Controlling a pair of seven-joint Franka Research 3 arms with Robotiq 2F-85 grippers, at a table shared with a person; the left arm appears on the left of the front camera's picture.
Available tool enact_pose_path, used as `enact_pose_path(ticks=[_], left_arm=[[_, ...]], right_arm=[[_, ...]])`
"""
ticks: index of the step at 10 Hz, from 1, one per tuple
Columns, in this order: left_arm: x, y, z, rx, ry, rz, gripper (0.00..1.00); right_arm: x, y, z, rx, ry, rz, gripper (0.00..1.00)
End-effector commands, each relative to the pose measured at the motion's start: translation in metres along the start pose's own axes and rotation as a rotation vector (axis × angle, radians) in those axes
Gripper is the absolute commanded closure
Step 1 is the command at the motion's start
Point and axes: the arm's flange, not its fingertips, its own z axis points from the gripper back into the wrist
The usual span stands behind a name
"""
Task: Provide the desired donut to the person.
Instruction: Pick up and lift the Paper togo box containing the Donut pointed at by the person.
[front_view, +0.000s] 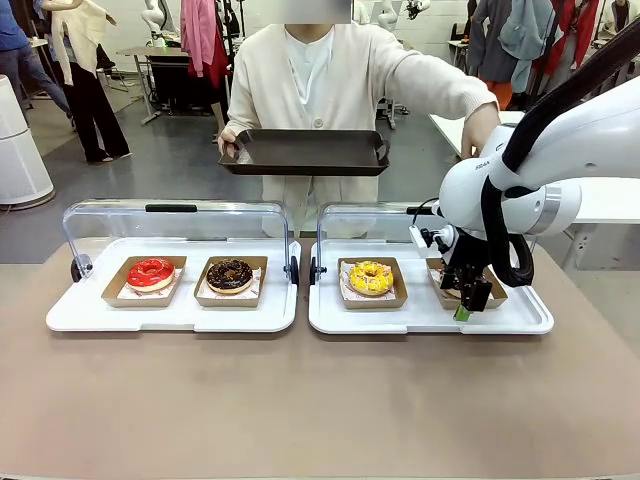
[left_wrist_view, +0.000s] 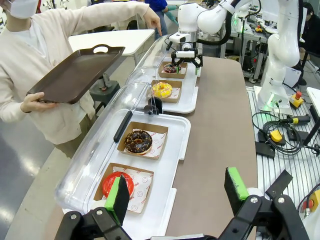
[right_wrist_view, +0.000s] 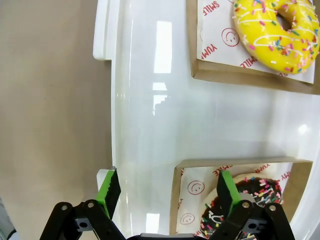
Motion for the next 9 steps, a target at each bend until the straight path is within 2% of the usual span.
enact_pose_path(ticks=[1,2,3,5,6,7,9], left_arm=[[0.0005,0.0001,0.0007,0.011,-0.005,-0.008,0.00],[0.0005,0.0001,0.0007,0.011,-0.005,-0.008,0.00],[0.0005,0.0001,0.0007,0.011,-0.005,-0.008,0.00],[0.0005,0.0001,0.0007,0.011,-0.005,-0.008,0.00],[0.0005,0.0001,0.0007,0.011,-0.005,-0.008,0.00],[0.0005,0.0001,0.0007,0.011,-0.005,-0.008,0.00],[0.0005,0.0001,0.0007,0.011,-0.005,-0.008,0.00]], right_arm=[[-0.0008,-0.0043,-0.0056,0.002,-0.014,0.041,0.46],[-0.0006,-0.0029,-0.0060,0.003,-0.012,0.046,0.59],[-0.0004,-0.0031,-0.0063,0.001,-0.015,0.045,1.00],[-0.0005,-0.0031,-0.0064,-0.003,-0.015,0.044,1.00],[-0.0004,-0.0029,-0.0065,-0.004,-0.016,0.045,0.86],[-0.0004,-0.0029,-0.0064,-0.005,-0.015,0.044,0.96],[-0.0006,-0.0025,-0.0060,-0.005,-0.012,0.040,1.00]])
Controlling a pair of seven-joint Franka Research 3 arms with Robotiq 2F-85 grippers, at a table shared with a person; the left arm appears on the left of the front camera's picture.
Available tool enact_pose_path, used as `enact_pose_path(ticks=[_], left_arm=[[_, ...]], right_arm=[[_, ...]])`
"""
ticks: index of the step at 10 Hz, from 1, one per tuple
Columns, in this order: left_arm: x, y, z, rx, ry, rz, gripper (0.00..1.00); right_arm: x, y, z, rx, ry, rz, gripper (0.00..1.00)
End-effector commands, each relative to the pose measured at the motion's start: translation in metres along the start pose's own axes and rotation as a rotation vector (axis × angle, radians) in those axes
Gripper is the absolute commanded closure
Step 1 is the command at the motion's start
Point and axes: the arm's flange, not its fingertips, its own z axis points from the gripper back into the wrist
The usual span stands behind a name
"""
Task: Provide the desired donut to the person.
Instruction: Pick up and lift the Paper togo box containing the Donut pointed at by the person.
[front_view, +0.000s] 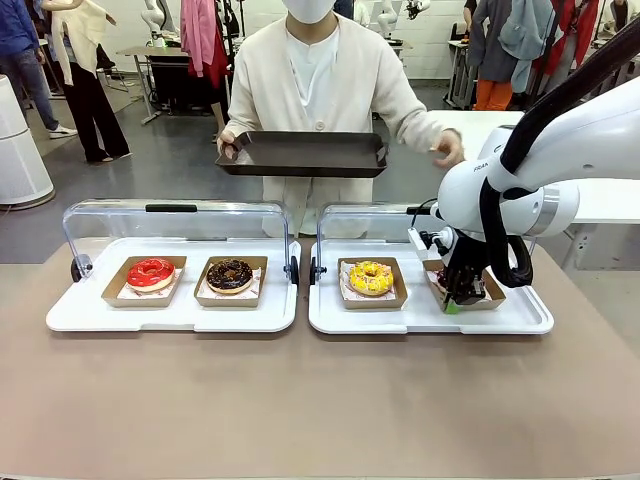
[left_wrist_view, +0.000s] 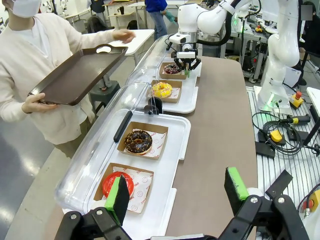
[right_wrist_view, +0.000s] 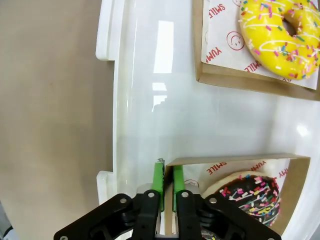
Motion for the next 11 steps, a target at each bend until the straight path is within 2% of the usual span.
enact_pose_path(ticks=[1,3,5,8,11], left_arm=[[0.000,0.000,0.001,0.011,-0.005,-0.008,0.00],[0.000,0.000,0.001,0.011,-0.005,-0.008,0.00],[0.000,0.000,0.001,0.011,-0.005,-0.008,0.00],[0.000,0.000,0.001,0.011,-0.005,-0.008,0.00],[0.000,0.000,0.001,0.011,-0.005,-0.008,0.00]], right_arm=[[-0.002,-0.002,-0.003,-0.012,-0.010,0.012,1.00],[-0.001,0.004,0.002,-0.027,0.004,0.008,1.00],[0.006,0.019,0.017,-0.017,0.088,-0.067,1.00],[0.029,0.070,0.091,0.001,0.216,-0.187,1.00],[0.050,0.126,0.166,-0.026,0.242,-0.205,1.00]])
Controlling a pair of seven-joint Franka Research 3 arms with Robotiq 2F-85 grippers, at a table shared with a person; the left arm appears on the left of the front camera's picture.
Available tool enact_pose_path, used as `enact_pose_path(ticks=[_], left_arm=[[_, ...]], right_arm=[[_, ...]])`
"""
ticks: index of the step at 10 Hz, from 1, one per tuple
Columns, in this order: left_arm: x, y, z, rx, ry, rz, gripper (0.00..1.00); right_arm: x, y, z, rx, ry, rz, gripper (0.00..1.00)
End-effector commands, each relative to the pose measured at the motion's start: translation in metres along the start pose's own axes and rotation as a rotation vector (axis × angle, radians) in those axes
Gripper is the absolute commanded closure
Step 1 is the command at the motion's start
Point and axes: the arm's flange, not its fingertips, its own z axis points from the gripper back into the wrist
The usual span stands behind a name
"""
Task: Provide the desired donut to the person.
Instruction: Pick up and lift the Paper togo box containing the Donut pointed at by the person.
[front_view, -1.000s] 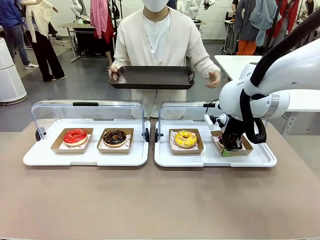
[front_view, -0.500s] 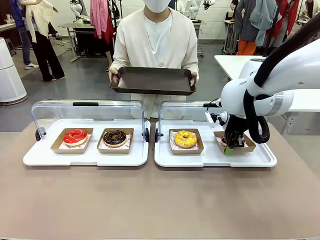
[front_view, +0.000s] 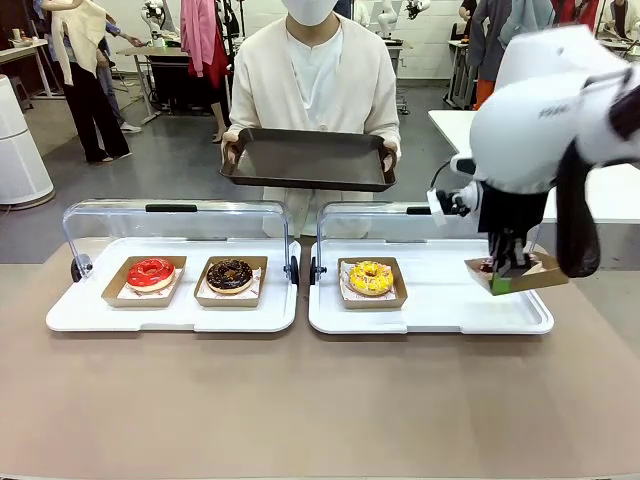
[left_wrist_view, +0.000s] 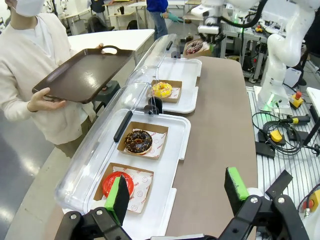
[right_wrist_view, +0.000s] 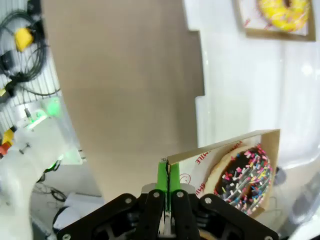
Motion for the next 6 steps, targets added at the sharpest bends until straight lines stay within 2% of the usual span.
enact_pose_path(ticks=[1,3,6], left_arm=[[0.001,0.000,0.001,0.011,-0.005,-0.008,0.00],[0.001,0.000,0.001,0.011,-0.005,-0.008,0.00],[0.001,0.000,0.001,0.011,-0.005,-0.008,0.00]], right_arm=[[-0.003,0.031,0.047,-0.079,-0.012,-0.019,1.00],[-0.003,0.056,0.098,-0.182,-0.033,-0.032,1.00],[-0.005,0.051,0.138,-0.219,-0.105,-0.033,1.00]])
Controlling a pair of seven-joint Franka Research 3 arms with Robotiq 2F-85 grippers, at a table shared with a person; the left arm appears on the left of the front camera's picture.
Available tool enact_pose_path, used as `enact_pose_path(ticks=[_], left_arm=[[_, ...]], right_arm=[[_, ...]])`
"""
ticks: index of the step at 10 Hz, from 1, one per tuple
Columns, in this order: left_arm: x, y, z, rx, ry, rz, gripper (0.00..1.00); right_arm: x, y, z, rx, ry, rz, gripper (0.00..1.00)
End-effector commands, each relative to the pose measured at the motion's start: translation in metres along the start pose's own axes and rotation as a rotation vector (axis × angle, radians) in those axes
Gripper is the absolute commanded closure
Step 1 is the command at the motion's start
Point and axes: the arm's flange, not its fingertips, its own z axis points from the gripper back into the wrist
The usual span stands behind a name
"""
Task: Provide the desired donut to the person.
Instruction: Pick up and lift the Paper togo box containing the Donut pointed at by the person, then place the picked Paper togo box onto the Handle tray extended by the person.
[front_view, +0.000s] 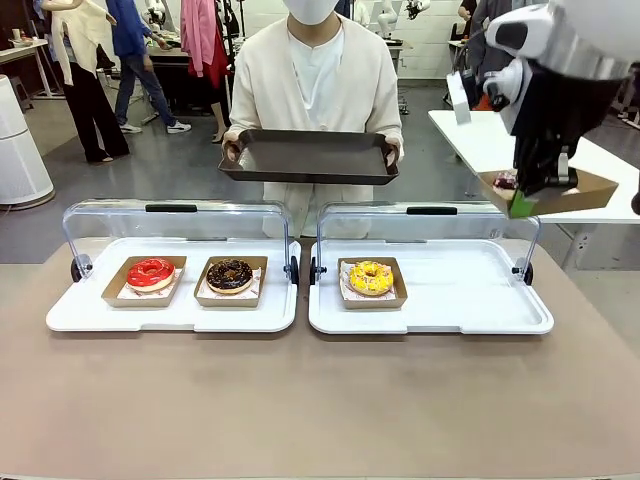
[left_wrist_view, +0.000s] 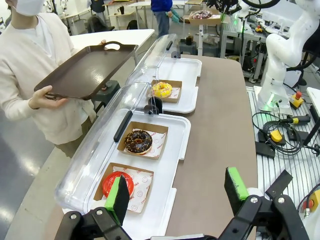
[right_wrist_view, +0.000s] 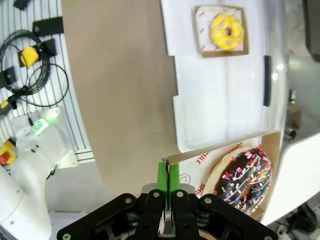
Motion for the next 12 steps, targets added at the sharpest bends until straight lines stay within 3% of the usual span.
enact_pose_path(ticks=[1,2,3,12], left_arm=[[0.001,0.000,0.001,0.011,-0.005,-0.009,0.00],[0.001,0.000,0.001,0.011,-0.005,-0.009,0.00],[0.001,0.000,0.001,0.011,-0.005,-0.009,0.00],[0.001,0.000,0.001,0.011,-0.005,-0.009,0.00]], right_arm=[[0.000,-0.020,-0.014,0.032,-0.026,-0.002,1.00],[-0.006,-0.033,-0.035,0.056,-0.037,0.066,1.00],[-0.002,-0.008,-0.002,0.007,-0.011,-0.005,1.00],[-0.002,-0.008,-0.002,0.007,-0.011,-0.005,1.00]])
